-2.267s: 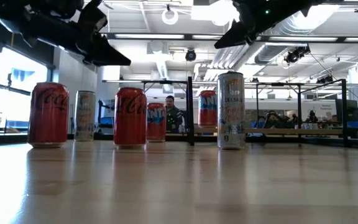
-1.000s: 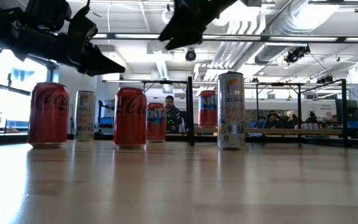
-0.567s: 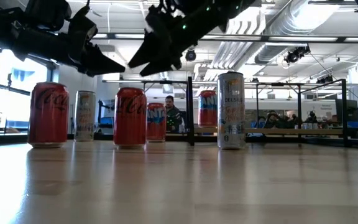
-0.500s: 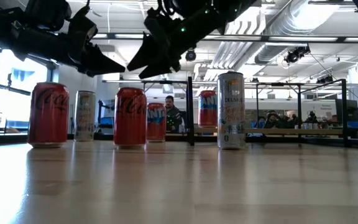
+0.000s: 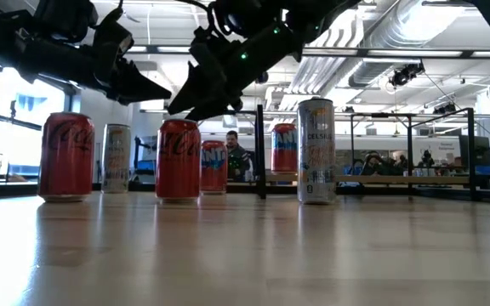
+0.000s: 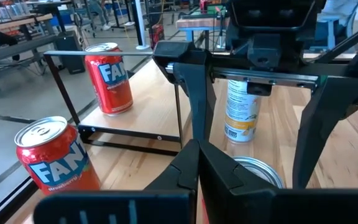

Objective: Place canned beverage on shelf
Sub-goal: Put the right red black soda can on the shelf

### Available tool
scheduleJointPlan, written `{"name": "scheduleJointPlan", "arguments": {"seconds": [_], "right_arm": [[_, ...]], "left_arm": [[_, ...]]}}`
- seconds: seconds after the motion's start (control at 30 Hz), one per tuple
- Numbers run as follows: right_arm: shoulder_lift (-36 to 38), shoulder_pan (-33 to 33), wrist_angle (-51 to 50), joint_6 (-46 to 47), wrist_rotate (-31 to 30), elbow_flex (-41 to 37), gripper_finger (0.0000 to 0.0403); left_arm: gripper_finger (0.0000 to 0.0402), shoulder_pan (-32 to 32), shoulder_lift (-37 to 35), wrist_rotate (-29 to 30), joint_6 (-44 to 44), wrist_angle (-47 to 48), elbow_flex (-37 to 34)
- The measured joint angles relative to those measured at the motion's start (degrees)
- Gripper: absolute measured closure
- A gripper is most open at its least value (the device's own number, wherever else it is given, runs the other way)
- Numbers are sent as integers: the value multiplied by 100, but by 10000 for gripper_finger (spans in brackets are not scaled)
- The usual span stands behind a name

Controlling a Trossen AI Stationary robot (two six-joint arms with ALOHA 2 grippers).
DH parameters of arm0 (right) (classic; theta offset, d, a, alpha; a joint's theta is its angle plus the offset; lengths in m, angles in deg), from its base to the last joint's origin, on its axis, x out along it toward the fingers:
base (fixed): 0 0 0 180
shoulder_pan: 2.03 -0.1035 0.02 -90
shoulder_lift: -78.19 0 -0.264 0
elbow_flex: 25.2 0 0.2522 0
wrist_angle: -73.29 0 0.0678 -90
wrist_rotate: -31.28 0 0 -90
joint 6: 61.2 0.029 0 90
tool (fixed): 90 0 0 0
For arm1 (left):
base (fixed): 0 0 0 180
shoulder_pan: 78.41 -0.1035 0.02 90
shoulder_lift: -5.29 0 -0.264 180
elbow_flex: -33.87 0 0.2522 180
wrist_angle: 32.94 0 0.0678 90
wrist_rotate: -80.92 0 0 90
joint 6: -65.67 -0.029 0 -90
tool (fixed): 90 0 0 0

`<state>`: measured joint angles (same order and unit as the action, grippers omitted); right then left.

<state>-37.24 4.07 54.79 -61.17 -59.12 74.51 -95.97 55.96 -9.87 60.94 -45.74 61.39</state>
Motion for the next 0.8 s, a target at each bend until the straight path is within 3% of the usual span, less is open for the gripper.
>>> {"name": "scheduleJointPlan", "arguments": {"seconds": [0.63, 0.8], "right_arm": [[-377, 15, 339, -17, 142, 2, 93], [-380, 17, 325, 2, 174, 2, 114]], "left_arm": [[401, 15, 0, -4, 3, 23, 4], [401, 15, 0, -4, 4, 24, 4]]}}
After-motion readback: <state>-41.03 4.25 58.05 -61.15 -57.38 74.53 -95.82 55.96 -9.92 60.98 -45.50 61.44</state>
